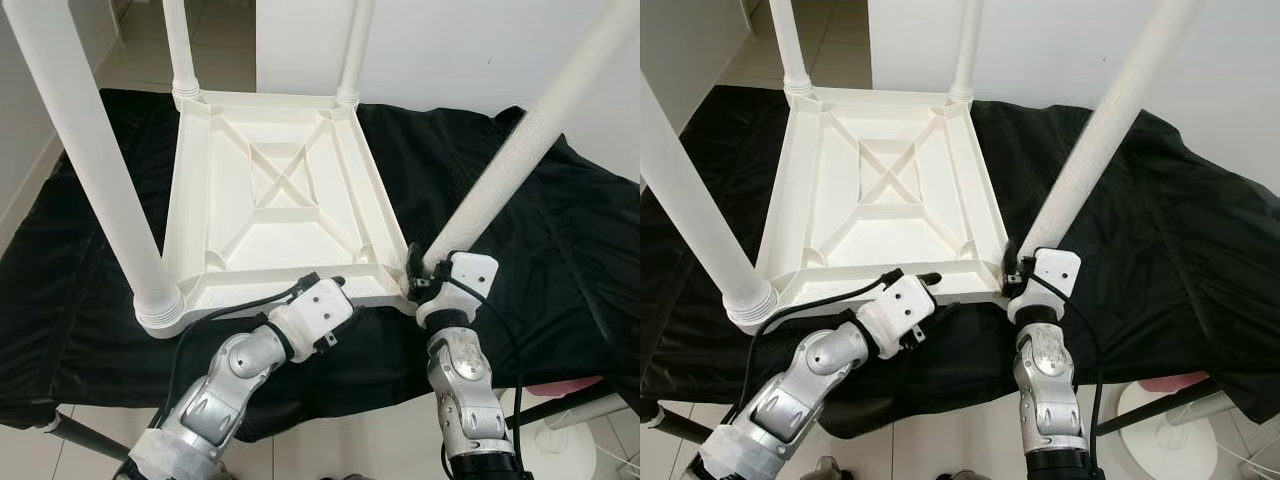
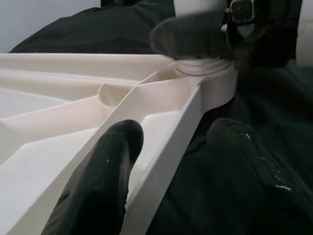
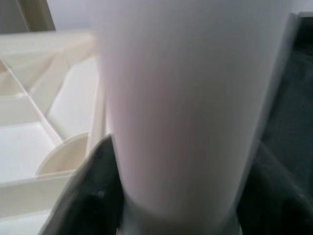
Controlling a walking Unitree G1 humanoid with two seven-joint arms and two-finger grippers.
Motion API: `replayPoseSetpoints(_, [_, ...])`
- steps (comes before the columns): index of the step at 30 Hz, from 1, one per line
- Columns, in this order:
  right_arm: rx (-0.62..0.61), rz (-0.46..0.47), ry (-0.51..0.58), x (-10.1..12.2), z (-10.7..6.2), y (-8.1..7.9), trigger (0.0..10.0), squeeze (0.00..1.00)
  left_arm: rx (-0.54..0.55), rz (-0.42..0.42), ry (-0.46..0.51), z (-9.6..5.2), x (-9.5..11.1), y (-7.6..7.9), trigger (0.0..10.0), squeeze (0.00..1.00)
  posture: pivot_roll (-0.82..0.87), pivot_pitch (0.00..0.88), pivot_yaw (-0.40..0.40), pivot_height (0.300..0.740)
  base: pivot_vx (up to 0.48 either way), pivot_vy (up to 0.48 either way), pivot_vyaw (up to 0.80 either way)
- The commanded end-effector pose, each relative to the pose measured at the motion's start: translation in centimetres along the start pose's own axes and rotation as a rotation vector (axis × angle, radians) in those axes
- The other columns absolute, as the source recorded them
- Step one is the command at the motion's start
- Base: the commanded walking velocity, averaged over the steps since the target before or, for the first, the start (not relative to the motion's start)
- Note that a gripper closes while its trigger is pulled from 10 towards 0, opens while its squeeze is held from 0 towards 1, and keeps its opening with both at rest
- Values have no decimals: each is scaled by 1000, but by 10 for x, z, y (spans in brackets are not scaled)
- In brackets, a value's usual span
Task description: Building children table
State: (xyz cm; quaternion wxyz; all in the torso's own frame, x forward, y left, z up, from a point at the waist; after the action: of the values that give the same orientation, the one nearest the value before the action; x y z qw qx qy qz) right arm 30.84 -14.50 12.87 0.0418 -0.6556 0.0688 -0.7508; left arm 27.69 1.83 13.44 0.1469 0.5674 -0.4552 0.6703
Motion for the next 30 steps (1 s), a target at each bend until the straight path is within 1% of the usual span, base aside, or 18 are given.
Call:
replayPoseSetpoints(1, [-3,19,-55,-13,-5,2,10000,1000,-36,12,13,1,3,8,10000,0,8,68,-107,740,0,0,0])
replayPoseSetpoints(5, [44,41,-26,-4,-2,1,10000,1000,-33,14,15,1,3,6,10000,0,5,61,-106,740,0,0,0])
replayPoseSetpoints(10, [95,35,-8,2,1,1,10000,1000,-32,14,15,1,3,5,10000,0,5,61,-106,740,0,0,0])
replayPoseSetpoints(11, [131,30,0,5,3,2,10000,839,-32,15,16,1,3,5,10000,0,1,55,-105,740,0,0,0])
replayPoseSetpoints(12, [131,30,0,5,3,2,10000,839,-32,15,16,1,3,5,10000,0,1,55,-105,740,0,0,0])
replayPoseSetpoints(13, [174,21,9,8,4,4,10000,35,-32,16,16,1,2,6,10000,0,2,47,-107,740,0,0,0])
replayPoseSetpoints(14, [233,14,7,10,6,6,10000,0,-32,19,20,1,3,5,10000,0,2,42,-110,740,0,0,0])
replayPoseSetpoints(16, [233,14,7,10,6,6,10000,0,-32,19,20,1,3,5,10000,0,2,42,-110,740,0,0,0])
replayPoseSetpoints(17, [304,-24,10,11,8,6,10000,0,-47,10,22,0,2,4,10000,0,2,42,-110,740,0,0,0])
replayPoseSetpoints(18, [304,-24,10,11,8,6,10000,0,-47,10,22,0,2,4,10000,0,2,42,-110,740,0,0,0])
replayPoseSetpoints(19, [361,-41,-1,11,11,9,10000,0,-50,-6,20,-1,1,-1,10000,0,0,37,-109,740,0,0,0])
replayPoseSetpoints(20, [361,-41,-1,11,11,9,10000,0,-50,-6,20,-1,1,-1,10000,0,0,37,-109,740,0,0,0])
replayPoseSetpoints(22, [446,-77,-18,11,15,14,10000,0,-65,-22,18,-4,-1,-7,10000,0,4,31,-111,740,0,0,0])
replayPoseSetpoints(23, [488,-87,-32,10,17,16,10000,0,-72,-15,17,-5,-1,-8,10000,0,4,31,-111,740,0,0,0])
replayPoseSetpoints(26, [526,-118,-50,8,19,18,10000,0,-85,4,10,-5,-2,-8,10000,0,9,24,-110,740,0,0,0])
replayPoseSetpoints(27, [555,-145,-63,7,21,20,9765,0,-90,16,8,-4,-2,-9,10000,0,9,24,-110,740,0,0,0])
replayPoseSetpoints(28, [571,-167,-70,6,22,21,2471,0,-91,26,8,-3,-2,-10,10000,0,9,24,-110,740,0,0,0])
replayPoseSetpoints(30, [574,-175,-77,5,24,22,2471,0,-89,31,10,-2,-1,-12,10000,0,14,15,-110,740,0,0,0])
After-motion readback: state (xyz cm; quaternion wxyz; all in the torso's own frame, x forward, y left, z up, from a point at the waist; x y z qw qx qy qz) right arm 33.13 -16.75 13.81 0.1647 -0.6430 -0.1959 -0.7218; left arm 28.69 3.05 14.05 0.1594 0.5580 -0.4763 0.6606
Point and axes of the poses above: a point about 5 cm out from each wrist's last joint towards the gripper, its own z axis pointing out of the wrist towards the gripper, its own x axis along the axis of the wrist's last joint, y = z × x, the point moved 3 cm from there along z, pointing out of the wrist towards the gripper, and after that the axes turned 2 degrees about z, right-handed, at the moved point
